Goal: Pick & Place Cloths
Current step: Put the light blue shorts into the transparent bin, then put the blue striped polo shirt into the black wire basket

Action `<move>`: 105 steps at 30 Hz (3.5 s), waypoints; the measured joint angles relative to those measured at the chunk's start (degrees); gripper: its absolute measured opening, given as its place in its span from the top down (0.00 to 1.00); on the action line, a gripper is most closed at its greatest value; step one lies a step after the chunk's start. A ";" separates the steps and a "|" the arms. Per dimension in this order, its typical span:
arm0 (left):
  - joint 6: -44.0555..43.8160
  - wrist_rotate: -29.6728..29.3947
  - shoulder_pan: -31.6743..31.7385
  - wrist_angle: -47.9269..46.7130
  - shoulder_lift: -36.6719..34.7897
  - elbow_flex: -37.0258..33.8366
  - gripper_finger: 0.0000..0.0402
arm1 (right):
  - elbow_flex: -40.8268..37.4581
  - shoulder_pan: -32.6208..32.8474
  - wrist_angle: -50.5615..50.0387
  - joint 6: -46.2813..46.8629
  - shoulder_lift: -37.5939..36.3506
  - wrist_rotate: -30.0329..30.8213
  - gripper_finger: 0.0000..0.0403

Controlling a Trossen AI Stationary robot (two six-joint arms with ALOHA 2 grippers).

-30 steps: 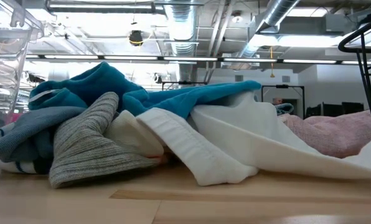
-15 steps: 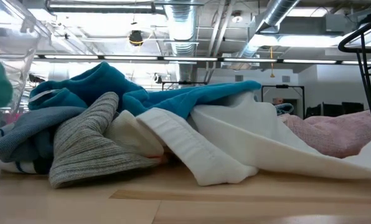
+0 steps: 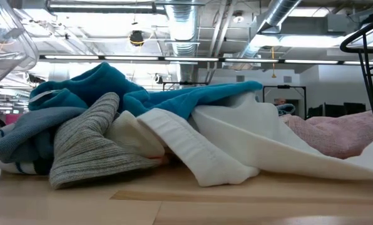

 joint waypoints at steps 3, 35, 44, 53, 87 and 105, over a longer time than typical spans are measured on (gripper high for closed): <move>2.53 0.53 -0.39 1.67 -6.06 0.11 1.00 | 0.00 -0.44 0.00 0.02 0.00 0.02 0.54; 37.89 16.98 0.18 8.38 14.43 2.40 1.00 | 0.00 -1.17 -0.02 1.07 0.00 0.02 0.54; 38.09 18.33 0.08 16.84 15.41 -4.03 1.00 | 0.00 -1.18 -0.04 1.05 0.01 0.02 0.54; 37.79 18.57 0.09 14.82 6.67 -5.07 0.91 | 0.00 -1.14 -0.18 0.90 0.02 0.02 0.54; 99.10 -32.18 12.53 45.10 -37.84 -4.61 0.66 | 0.00 0.55 -4.48 6.65 0.02 -0.22 0.54; 100.74 -6.20 36.56 41.68 -12.74 -0.83 0.32 | 0.00 0.30 -11.11 14.51 0.04 9.11 0.53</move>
